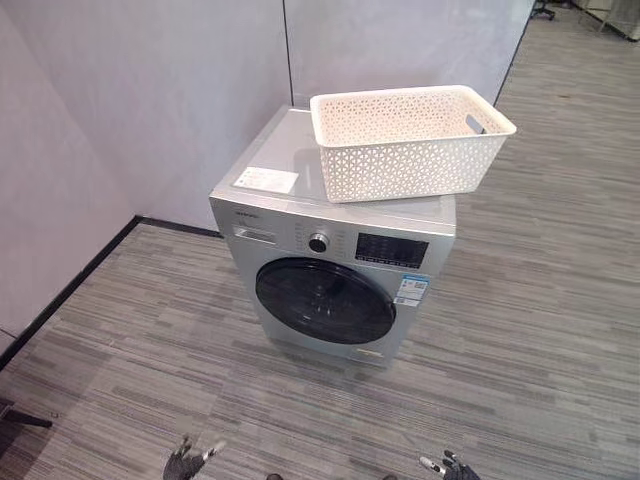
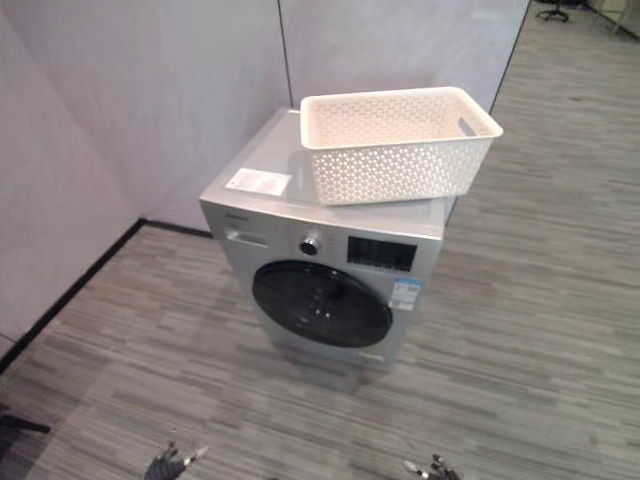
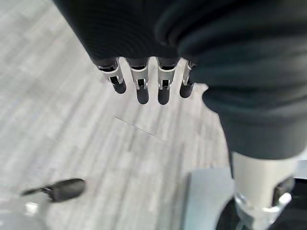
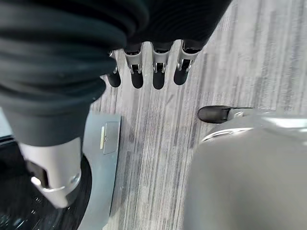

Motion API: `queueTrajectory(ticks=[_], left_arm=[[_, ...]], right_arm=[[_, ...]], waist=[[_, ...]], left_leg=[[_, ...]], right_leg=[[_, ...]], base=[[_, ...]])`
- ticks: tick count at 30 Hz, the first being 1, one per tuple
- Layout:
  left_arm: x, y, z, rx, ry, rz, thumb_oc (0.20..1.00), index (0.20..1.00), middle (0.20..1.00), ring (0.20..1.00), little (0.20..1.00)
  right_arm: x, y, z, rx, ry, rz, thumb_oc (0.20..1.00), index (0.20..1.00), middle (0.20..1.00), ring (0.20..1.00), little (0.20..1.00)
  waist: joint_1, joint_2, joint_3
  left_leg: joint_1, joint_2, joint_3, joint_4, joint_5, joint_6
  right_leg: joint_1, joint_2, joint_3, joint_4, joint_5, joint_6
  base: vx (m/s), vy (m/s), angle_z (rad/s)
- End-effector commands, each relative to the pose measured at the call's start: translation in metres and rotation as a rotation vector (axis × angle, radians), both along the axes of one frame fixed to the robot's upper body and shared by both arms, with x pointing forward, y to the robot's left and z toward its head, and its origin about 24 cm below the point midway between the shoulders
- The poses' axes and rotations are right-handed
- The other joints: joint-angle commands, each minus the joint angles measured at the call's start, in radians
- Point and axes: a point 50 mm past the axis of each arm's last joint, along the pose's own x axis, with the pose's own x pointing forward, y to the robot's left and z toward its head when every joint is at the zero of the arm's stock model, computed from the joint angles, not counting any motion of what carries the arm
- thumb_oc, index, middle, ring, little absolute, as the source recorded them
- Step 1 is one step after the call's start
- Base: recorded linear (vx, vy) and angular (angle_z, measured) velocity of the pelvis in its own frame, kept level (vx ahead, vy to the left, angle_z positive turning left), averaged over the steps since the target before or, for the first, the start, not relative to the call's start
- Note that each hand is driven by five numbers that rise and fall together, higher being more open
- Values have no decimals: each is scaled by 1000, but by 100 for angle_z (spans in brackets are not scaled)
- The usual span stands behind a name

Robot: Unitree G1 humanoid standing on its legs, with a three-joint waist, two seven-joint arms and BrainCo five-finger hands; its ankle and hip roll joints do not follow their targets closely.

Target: Grab the laundry basket,head to the washer,open it,put in the laundry and shut it.

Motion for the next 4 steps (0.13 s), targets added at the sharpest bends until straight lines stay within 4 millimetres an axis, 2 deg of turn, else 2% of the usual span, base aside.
queueTrajectory(ticks=[1,4], left_arm=[[1,21,2,50,54,25,1000,1000,1000,1000,1000],[-5,19,0,20,68,59,1000,1000,1000,1000,1000]], right_arm=[[17,10,1,33,-63,-48,1000,1000,1000,1000,1000],[15,10,0,35,-51,-59,1000,1000,1000,1000,1000]], waist=[[-30,-60,26],[-32,-61,22]], left_leg=[[4,15,-42,5,-17,-21],[9,14,-46,5,-18,-21]], right_leg=[[12,-51,7,54,-54,46],[17,-50,8,57,-55,45]], base=[[-22,-15,-14],[7,-6,-8]])
